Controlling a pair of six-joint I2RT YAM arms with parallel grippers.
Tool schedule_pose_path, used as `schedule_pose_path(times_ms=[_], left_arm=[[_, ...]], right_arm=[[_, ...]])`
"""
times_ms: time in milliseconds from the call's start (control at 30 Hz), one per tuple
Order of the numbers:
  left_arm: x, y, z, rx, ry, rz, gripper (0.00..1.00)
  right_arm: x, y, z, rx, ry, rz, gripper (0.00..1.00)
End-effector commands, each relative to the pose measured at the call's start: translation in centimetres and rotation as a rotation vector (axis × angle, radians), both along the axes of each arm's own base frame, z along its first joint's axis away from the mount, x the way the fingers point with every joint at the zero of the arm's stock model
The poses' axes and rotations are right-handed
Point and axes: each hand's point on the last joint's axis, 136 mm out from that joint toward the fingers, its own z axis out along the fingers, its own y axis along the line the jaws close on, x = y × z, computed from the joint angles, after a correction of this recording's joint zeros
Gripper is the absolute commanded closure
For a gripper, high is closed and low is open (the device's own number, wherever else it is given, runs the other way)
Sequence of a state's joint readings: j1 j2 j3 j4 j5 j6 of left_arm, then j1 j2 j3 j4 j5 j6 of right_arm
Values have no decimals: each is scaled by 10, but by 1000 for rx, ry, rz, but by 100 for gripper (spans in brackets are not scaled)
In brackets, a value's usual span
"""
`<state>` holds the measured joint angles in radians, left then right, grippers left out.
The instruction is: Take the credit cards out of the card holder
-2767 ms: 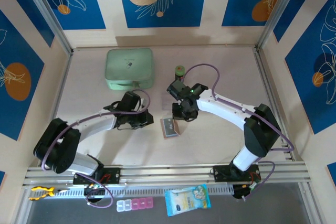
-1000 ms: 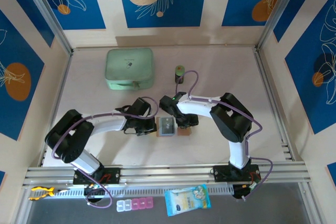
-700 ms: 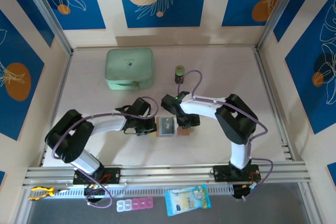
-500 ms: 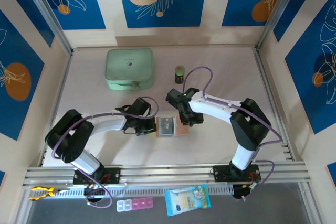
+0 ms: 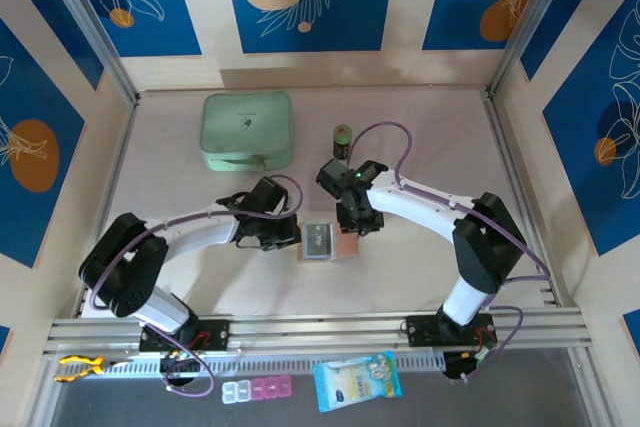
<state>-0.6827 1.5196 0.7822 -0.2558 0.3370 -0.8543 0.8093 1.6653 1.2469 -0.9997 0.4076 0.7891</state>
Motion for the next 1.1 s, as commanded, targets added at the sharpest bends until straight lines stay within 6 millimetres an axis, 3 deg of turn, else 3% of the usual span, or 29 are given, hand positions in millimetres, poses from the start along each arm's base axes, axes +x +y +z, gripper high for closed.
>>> schedule_pose_path(times_ms=[0, 133, 233, 300, 467, 767, 1067], left_arm=[[1, -5, 14, -31, -6, -24, 95], [-1, -6, 7, -25, 14, -30, 96], [-3, -4, -4, -8, 33, -29, 96], [-4, -4, -9, -5, 42, -30, 96], [-7, -2, -16, 7, 56, -30, 96], [-8, 0, -21, 18, 62, -31, 96], [-8, 1, -21, 21, 60, -28, 96]], right_arm=[[1, 26, 21, 94, -16, 35, 60], [-2, 55, 28, 156, -16, 82, 63], [-6, 75, 22, 205, 20, 109, 65], [-7, 77, 12, 197, 47, 103, 65], [-7, 57, -11, 78, 80, 76, 61], [-7, 7, -29, -77, 90, 20, 47], [-6, -8, -50, -70, 123, -9, 25]])
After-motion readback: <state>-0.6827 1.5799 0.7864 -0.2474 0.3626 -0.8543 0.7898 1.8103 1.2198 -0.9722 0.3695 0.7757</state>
